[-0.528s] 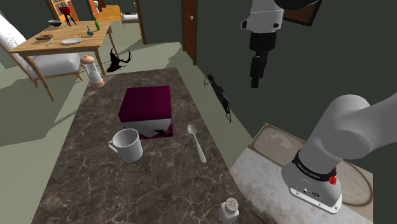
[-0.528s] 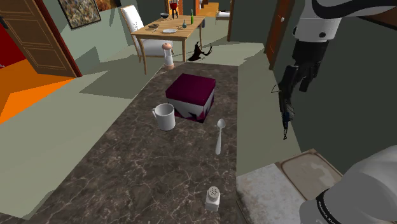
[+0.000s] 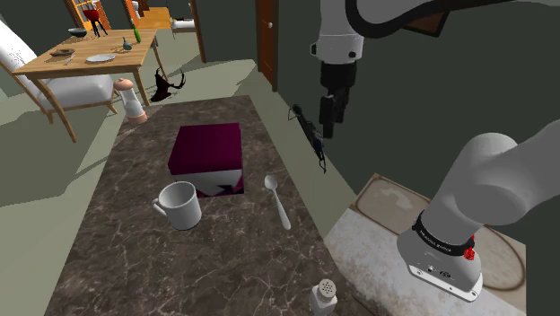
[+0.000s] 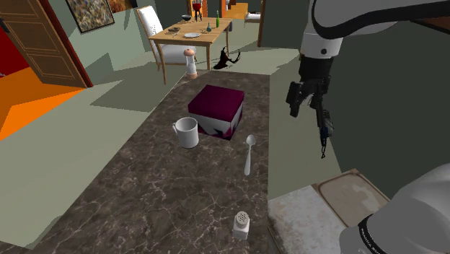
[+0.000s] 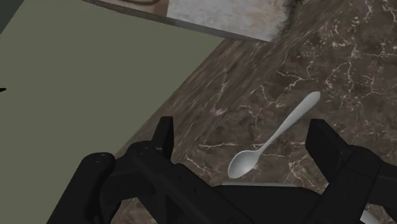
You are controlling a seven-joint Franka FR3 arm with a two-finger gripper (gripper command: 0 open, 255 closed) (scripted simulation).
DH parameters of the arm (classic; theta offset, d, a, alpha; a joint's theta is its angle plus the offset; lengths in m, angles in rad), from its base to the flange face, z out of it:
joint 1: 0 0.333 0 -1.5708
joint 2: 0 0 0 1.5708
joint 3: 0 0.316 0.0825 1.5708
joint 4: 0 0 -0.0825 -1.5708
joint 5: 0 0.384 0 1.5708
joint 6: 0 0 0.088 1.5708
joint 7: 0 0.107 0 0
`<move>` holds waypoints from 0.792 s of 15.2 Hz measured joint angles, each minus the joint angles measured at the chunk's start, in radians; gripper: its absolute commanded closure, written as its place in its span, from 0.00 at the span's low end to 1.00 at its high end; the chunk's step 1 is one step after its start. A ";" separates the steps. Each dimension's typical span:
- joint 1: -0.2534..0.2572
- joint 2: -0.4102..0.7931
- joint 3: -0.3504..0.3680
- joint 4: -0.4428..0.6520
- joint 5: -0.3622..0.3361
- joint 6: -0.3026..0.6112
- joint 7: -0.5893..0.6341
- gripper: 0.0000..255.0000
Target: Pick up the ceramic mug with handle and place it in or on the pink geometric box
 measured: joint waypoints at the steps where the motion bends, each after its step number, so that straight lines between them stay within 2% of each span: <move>1: 0.005 0.022 0.015 0.008 0.008 0.020 0.016 0.00; 7: 0.025 0.207 0.106 0.092 0.033 0.157 0.120 0.00; 12: 0.037 0.379 0.175 0.191 0.014 0.255 0.215 0.00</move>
